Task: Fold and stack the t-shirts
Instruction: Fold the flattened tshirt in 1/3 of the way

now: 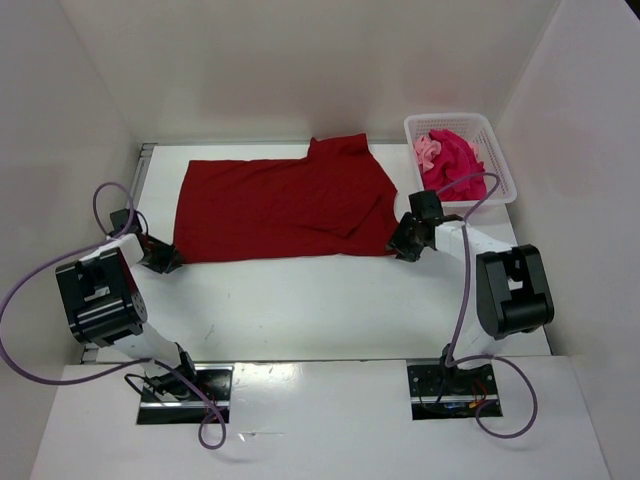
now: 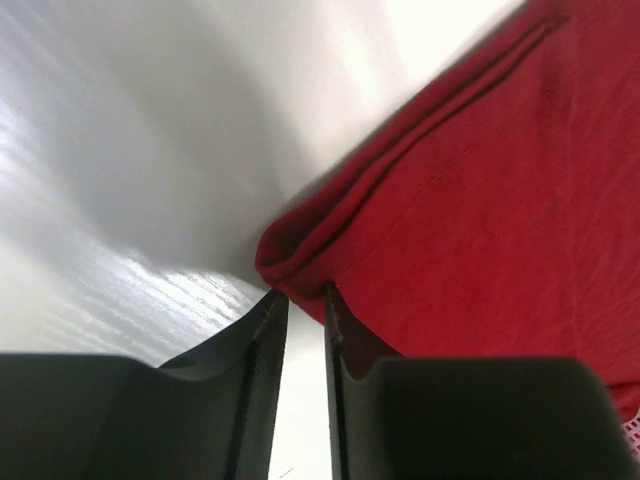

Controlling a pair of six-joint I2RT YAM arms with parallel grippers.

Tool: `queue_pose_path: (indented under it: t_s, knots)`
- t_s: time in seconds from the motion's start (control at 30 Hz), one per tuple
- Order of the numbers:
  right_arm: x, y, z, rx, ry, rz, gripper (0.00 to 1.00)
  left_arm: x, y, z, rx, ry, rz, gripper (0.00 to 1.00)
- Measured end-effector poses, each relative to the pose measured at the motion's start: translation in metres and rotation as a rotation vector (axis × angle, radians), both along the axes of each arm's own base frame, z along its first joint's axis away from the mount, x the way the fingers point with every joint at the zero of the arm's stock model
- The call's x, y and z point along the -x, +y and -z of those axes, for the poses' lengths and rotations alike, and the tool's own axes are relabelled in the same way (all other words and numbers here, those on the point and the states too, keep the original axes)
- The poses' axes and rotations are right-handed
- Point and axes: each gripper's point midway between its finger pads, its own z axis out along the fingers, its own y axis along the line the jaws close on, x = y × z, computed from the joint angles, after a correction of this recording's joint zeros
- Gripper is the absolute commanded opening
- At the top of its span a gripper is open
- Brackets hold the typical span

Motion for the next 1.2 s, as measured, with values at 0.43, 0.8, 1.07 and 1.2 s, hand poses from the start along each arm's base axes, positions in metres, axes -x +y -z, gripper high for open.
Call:
queue_pose_path:
  t_s: [0.43,0.8,1.07,1.2]
  knots:
    - [-0.017,-0.001,0.023,0.013,0.013,0.043,0.03,-0.021,0.003,0.002,0.024,-0.06,-0.027,0.0]
    - [0.031,-0.012,0.012,0.012,0.037,0.091,0.01,0.015,0.007,0.002,0.034,0.006,-0.055,0.0]
    - [0.096,-0.008,-0.049,-0.129,-0.039,0.14,0.15,0.077,-0.013,-0.02,0.094,0.115,-0.088,0.0]
    - [0.111,-0.007,-0.06,-0.155,-0.032,0.158,0.58,0.09,-0.022,-0.023,0.126,0.165,-0.091,0.26]
